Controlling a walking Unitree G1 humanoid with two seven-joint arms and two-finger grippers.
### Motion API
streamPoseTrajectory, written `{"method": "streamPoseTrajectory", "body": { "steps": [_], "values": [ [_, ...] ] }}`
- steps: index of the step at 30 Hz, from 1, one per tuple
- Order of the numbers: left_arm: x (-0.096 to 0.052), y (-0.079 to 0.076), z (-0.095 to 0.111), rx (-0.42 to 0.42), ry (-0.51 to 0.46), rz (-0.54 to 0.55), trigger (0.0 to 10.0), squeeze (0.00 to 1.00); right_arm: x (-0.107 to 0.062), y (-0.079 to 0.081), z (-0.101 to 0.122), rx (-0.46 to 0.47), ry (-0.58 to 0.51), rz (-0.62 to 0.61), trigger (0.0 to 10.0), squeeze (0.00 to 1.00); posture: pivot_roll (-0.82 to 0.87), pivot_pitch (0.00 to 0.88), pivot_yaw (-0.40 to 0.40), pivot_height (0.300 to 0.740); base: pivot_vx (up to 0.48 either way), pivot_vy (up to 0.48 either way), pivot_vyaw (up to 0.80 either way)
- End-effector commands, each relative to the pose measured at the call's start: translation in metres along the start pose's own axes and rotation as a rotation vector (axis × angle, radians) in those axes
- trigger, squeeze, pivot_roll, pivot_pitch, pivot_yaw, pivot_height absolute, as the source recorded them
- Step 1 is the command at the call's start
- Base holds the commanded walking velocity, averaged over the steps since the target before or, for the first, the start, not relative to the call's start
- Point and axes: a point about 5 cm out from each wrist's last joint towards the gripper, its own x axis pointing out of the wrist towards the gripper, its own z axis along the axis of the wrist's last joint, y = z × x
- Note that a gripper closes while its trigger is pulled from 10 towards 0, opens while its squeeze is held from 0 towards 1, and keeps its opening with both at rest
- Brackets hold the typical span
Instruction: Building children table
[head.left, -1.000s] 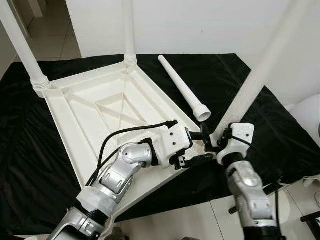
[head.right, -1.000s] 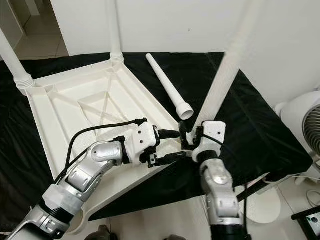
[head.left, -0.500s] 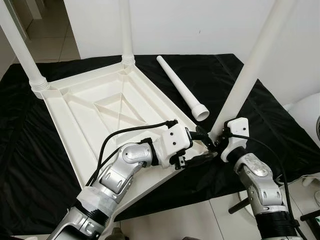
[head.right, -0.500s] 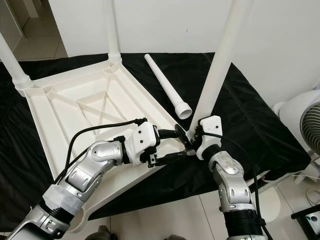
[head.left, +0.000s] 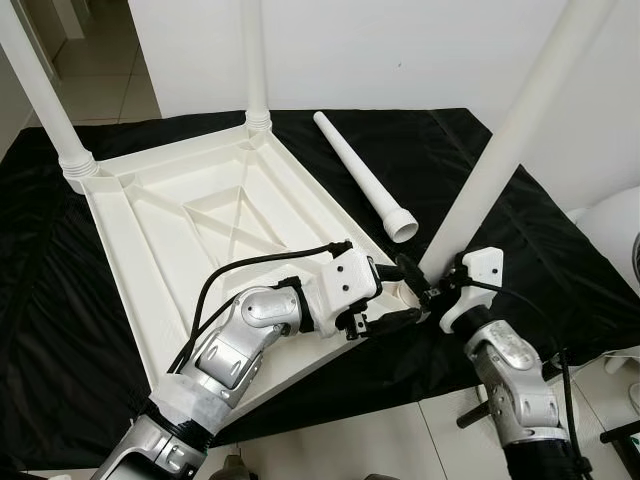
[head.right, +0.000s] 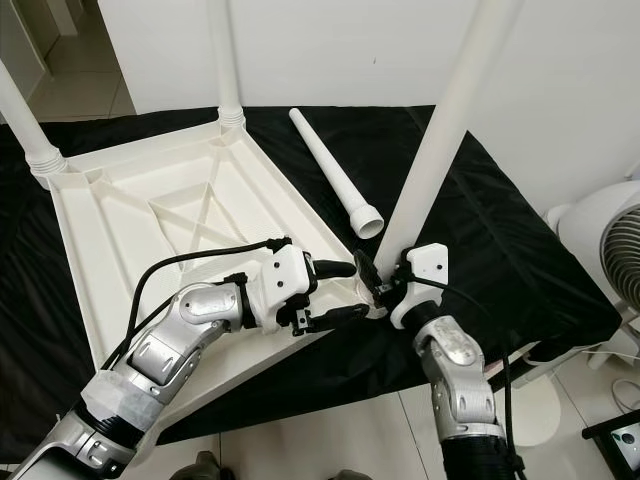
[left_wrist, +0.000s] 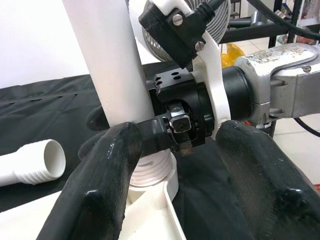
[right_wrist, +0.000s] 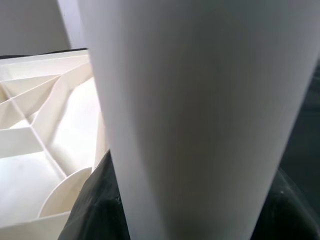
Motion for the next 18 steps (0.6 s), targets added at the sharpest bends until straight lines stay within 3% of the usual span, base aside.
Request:
{"method": "streamPoseTrajectory", "body": {
  "steps": [1, 5, 8, 12, 18],
  "values": [
    [-0.002, -0.004, -0.003, -0.004, 0.011, -0.025, 10.0, 0.0, -0.002, 0.005, -0.016, 0.049, 0.072, -0.057, 0.0, 0.0, 0.02, 0.001, -0.02, 0.74, 0.0, 0.0, 0.0],
    [-0.003, -0.004, -0.006, -0.013, 0.019, -0.019, 10.0, 0.0, 0.0, 0.011, -0.015, 0.005, 0.079, -0.116, 0.0, 0.0, 0.02, 0.0, -0.025, 0.74, 0.0, 0.0, 0.0],
    [-0.002, -0.003, -0.008, -0.017, 0.023, -0.002, 10.0, 0.0, 0.004, 0.017, -0.018, 0.086, 0.1, -0.34, 0.0, 0.0, 0.02, 0.0, -0.03, 0.74, 0.0, 0.0, 0.0],
    [-0.002, -0.003, -0.007, -0.015, 0.02, -0.001, 10.0, 0.0, 0.005, 0.03, -0.02, 0.127, 0.108, -0.485, 0.0, 0.0, 0.02, 0.0, -0.032, 0.74, 0.0, 0.0, 0.0],
    [-0.002, -0.002, -0.007, -0.012, 0.018, -0.002, 10.0, 0.0, 0.008, 0.041, -0.022, 0.165, 0.093, -0.498, 0.0, 0.0, 0.02, 0.0, -0.031, 0.74, 0.0, 0.0, 0.0]
  ]
}}
